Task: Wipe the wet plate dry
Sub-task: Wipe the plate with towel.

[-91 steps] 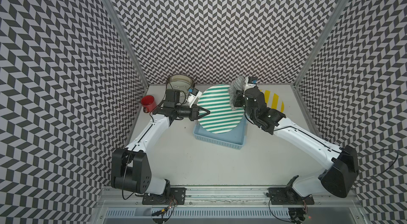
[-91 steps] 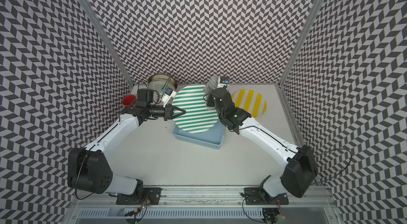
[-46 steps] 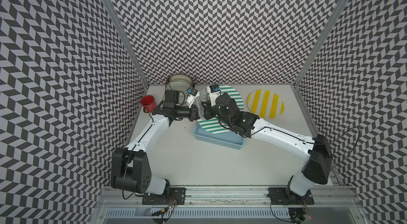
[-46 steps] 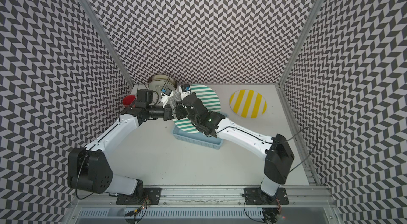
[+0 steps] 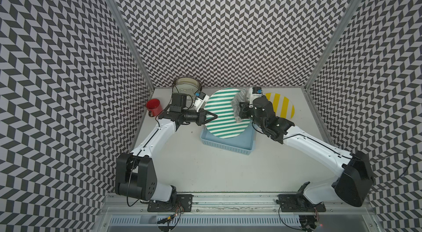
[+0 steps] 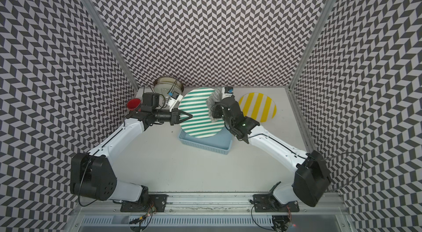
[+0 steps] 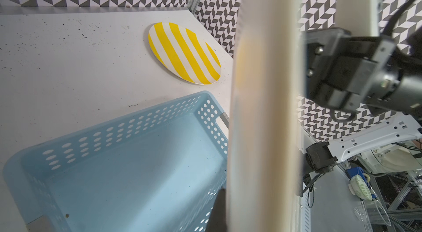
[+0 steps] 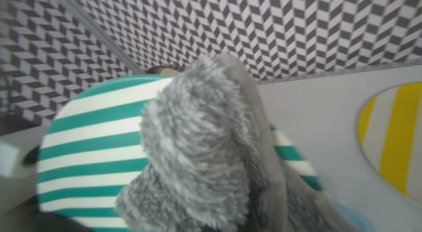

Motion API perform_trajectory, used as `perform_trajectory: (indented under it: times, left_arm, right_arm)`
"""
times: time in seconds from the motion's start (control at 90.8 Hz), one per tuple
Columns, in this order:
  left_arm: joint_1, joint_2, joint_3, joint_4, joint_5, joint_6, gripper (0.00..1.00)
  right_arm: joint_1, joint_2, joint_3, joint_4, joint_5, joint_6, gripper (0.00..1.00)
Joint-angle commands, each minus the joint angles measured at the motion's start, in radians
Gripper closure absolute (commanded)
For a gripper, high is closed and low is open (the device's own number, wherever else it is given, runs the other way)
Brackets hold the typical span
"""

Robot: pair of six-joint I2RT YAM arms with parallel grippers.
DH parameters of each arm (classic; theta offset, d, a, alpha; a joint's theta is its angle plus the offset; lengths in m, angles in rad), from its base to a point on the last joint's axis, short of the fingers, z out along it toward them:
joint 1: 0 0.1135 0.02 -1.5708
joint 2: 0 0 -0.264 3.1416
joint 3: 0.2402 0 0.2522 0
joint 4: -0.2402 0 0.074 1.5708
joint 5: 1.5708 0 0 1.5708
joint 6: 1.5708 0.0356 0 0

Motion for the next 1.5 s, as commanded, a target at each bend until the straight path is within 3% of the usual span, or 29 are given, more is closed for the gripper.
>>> perform_trajectory:
  times: [0.0,0.176,0.529,0.628,0.76,1.146,1.3,1.487]
  left_arm:
    - [-0.016,-0.049,0.018,0.070,0.131,0.028,1.00]
    - [-0.016,-0.049,0.018,0.074,0.130,0.026,1.00]
    - [-0.016,-0.045,0.010,0.082,0.125,0.020,1.00]
    - [-0.017,-0.047,0.011,0.083,0.124,0.021,1.00]
    - [-0.016,-0.053,0.008,0.082,0.123,0.022,1.00]
    - [-0.016,-0.058,0.009,0.084,0.129,0.020,1.00]
    - [-0.016,-0.055,0.007,0.091,0.130,0.015,1.00]
    - [-0.016,-0.055,0.004,0.096,0.127,0.011,1.00]
  right_arm:
    - [-0.023,-0.034,-0.043,0.000,0.041,-0.001,1.00]
    - [-0.005,-0.008,-0.026,-0.007,-0.095,-0.021,1.00]
    - [0.277,0.160,0.119,0.045,-0.132,-0.094,1.00]
    - [0.283,0.184,0.140,0.039,-0.132,-0.078,1.00]
    - [0.264,0.169,0.116,0.008,-0.013,-0.049,1.00]
    - [0.019,-0.067,-0.190,-0.008,0.003,-0.010,1.00]
    - [0.030,-0.069,-0.203,0.010,-0.099,-0.036,1.00]
    - [0.179,0.006,-0.136,0.052,-0.104,-0.068,1.00]
